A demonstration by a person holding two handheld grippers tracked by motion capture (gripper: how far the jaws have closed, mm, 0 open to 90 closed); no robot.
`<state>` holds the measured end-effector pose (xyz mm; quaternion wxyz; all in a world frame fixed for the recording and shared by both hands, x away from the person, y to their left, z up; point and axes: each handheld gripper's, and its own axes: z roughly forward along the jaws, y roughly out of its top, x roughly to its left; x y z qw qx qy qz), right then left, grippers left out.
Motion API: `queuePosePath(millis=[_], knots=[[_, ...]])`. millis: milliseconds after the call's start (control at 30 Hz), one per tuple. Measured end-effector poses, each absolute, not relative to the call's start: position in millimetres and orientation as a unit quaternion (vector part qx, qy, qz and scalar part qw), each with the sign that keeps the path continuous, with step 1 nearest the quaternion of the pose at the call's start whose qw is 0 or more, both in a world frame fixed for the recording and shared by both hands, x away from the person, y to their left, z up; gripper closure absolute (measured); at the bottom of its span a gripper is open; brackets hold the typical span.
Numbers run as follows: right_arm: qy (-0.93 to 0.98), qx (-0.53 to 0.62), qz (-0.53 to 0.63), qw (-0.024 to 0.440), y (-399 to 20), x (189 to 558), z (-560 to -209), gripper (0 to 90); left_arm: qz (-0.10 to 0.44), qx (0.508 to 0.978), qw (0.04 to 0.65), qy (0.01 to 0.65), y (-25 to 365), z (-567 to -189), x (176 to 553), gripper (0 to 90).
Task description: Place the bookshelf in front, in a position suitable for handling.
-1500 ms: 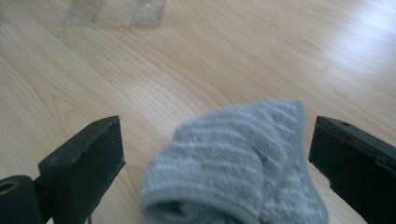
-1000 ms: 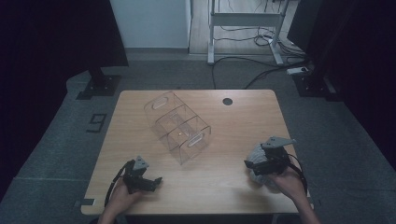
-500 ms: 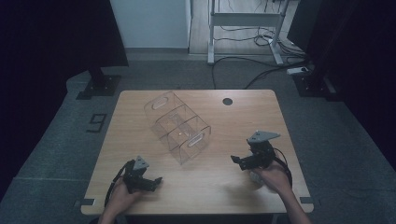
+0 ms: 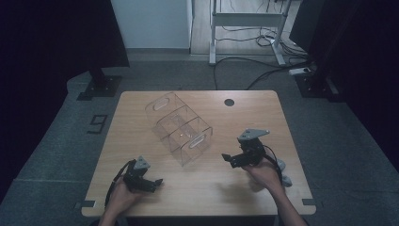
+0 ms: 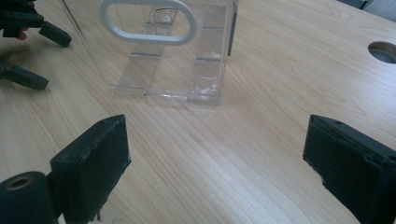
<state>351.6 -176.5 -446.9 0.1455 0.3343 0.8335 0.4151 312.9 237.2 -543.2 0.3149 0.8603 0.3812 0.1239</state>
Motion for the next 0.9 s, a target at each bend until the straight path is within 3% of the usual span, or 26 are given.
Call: queuePosePath(millis=[900], knots=[[0.844, 0.308, 0.414, 0.145, -134, 356, -451, 10.7, 0.173, 0.849, 0.37, 0.334, 216, -493, 350, 35.2]])
